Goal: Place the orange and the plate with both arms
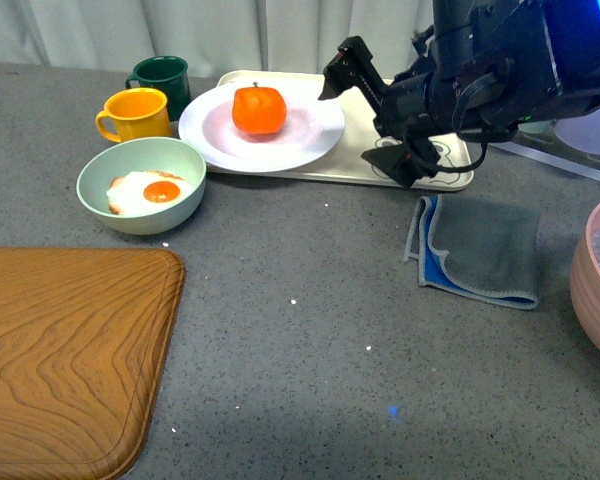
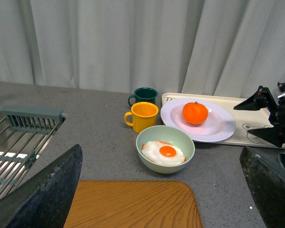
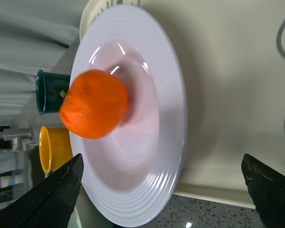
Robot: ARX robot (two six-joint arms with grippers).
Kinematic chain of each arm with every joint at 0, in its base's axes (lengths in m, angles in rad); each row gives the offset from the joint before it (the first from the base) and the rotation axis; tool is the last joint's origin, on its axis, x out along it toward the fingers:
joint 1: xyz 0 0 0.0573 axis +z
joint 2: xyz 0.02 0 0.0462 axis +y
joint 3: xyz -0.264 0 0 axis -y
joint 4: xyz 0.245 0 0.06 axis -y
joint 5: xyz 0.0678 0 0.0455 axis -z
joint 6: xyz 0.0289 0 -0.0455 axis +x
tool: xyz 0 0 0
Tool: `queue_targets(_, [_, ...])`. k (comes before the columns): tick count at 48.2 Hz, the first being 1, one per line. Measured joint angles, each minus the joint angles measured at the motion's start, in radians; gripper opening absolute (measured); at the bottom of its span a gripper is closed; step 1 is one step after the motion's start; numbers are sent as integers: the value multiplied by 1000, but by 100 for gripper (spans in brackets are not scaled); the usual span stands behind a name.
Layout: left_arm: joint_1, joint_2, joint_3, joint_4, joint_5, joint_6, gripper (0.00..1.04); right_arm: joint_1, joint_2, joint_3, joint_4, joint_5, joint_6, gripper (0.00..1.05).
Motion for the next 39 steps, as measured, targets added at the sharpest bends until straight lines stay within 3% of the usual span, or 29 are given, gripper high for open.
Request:
queue_targets(12, [0, 0, 0, 0, 0, 0, 98, 34, -181, -112, -1, 123, -369, 95])
queue_targets(15, [0, 0, 0, 0, 0, 0, 98, 48, -220, -154, 33, 207, -487, 95])
queue_targets(16, [0, 0, 0, 0, 0, 0, 98, 53, -229, -173, 64, 247, -525, 95])
queue_targets(18, [0, 0, 0, 0, 0, 0, 98, 63, -248, -259, 271, 405, -627, 87])
queue_targets(19, [0, 0, 0, 0, 0, 0, 98, 65, -266, -322, 402, 526, -694, 82])
queue_targets(23, [0, 0, 0, 0, -1, 0, 98, 54, -330, -491, 647, 642, -805, 69])
queue_targets(29, [0, 0, 0, 0, -2, 0, 98, 4, -463, -708, 838, 636, -866, 51])
queue_targets(39, [0, 0, 0, 0, 0, 0, 98, -69, -657, -982, 926, 589, -896, 21])
